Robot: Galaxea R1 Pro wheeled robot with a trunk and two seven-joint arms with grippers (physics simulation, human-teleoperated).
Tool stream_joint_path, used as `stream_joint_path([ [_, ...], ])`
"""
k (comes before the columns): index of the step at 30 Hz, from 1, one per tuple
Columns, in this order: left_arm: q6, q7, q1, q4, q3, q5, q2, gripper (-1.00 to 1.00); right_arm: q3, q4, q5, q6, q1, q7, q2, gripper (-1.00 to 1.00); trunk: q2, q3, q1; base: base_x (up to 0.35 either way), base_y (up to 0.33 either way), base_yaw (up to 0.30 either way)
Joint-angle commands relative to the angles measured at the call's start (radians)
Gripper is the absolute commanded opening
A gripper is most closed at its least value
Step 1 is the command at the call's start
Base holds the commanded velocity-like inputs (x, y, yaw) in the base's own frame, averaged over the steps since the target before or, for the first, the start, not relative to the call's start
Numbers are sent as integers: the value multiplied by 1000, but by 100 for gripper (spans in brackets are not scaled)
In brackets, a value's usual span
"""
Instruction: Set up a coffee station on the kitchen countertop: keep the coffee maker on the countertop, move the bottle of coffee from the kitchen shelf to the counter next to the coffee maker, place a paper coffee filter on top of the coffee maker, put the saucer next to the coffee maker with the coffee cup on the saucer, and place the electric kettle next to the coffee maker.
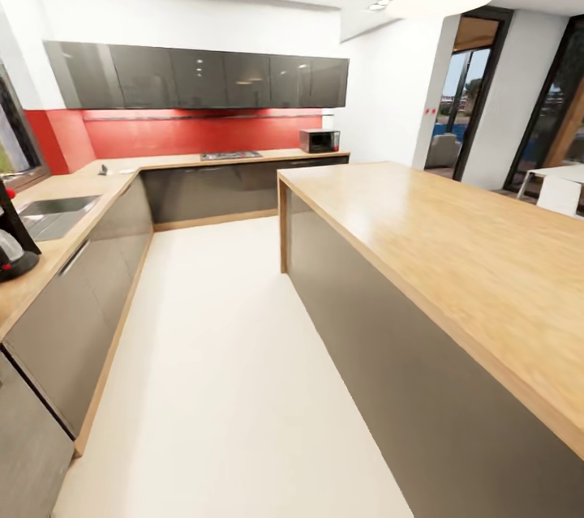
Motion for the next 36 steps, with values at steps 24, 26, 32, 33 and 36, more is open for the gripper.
stream_joint_path([
  [24, -1, -12, -16, -254, -14, -15, 38, 100, -1, -122, 17, -1, -1, -8, -17, 100, -2, -18, 1, 58, -15, 273],
  [26, -1, -13, -16, -296, -14, -25, 39, 100, -2, -181, 19, -2, -1, -8, -28, 100, -2, -20, 1, 277, -110, 271],
  [32, -2, -12, -61, -400, -14, -83, 34, 100, -5, -405, 20, -6, -1, -11, -43, 100, -2, -25, 1, 288, -49, 270],
  [33, -3, -12, -77, -407, -13, -88, 33, 100, -5, -439, 19, -12, -1, -11, -44, 100, -2, -26, 1, 315, -58, 270],
  [36, -28, -11, -110, -413, -12, -91, 29, 100, -7, -500, 19, -42, -1, -12, -44, 100, -2, -28, 1, 323, -81, 265],
])
